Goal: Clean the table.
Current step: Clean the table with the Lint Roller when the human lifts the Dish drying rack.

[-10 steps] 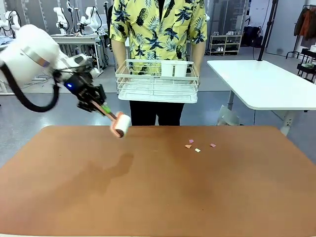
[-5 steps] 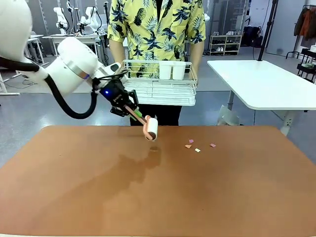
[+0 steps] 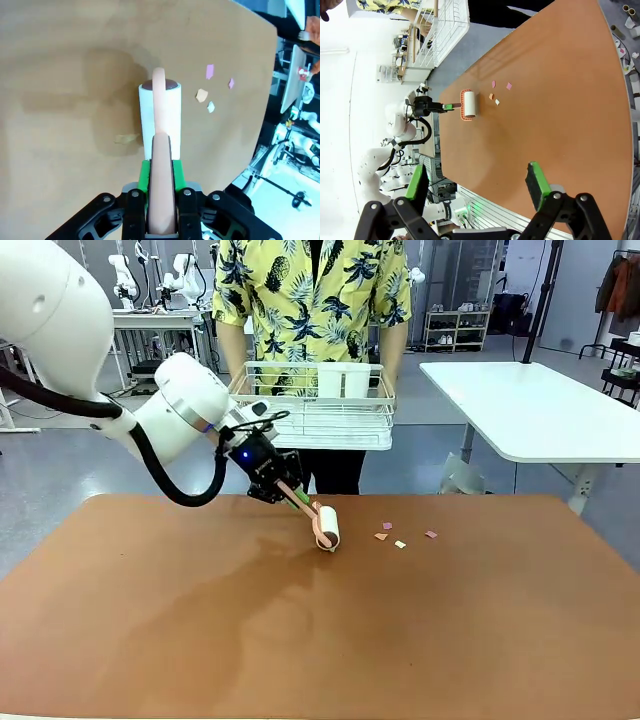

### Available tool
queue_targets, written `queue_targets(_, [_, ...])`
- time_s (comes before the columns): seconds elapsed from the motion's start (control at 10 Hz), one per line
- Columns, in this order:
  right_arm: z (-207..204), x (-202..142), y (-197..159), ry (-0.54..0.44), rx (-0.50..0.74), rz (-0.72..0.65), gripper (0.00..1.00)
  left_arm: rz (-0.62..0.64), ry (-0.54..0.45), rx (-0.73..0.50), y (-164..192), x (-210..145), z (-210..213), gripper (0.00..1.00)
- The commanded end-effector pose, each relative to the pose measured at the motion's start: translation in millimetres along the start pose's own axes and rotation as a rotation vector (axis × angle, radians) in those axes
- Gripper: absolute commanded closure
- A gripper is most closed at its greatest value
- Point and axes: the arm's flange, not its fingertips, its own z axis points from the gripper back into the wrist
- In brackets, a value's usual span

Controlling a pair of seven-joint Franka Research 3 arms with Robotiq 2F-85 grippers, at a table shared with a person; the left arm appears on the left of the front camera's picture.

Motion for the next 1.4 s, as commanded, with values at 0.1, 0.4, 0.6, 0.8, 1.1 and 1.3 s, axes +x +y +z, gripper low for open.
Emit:
queue_targets(0.1, [0.6, -0.5, 1.9, -0.009, 0.022, 0.014, 0.00, -0.004, 0.029, -0.014, 9.5, 2.0, -7.6, 0.79])
queue_targets(0.4, [0.6, -0.5, 1.9, -0.009, 0.022, 0.014, 0.00, 0.001, 0.010, -0.006, 2.9, 0.8, -5.0, 0.79])
queue_targets(0.6, [0.6, -0.5, 1.9, -0.009, 0.022, 0.014, 0.00, 0.001, 0.010, -0.006, 2.9, 0.8, -5.0, 0.79])
queue_targets(0.8, [0.6, -0.5, 1.9, -0.009, 0.022, 0.014, 0.00, 0.001, 0.010, -0.006, 2.9, 0.8, -5.0, 0.79])
queue_targets(1.1, [0.6, -0.5, 1.9, -0.009, 0.022, 0.014, 0.00, -0.045, 0.061, 0.043, -48.8, 31.8, -77.9, 0.79])
queue_targets(1.3, [0.6, -0.5, 1.9, -0.009, 0.022, 0.014, 0.00, -0.077, 0.149, -0.011, -116.4, 47.4, -173.5, 0.79])
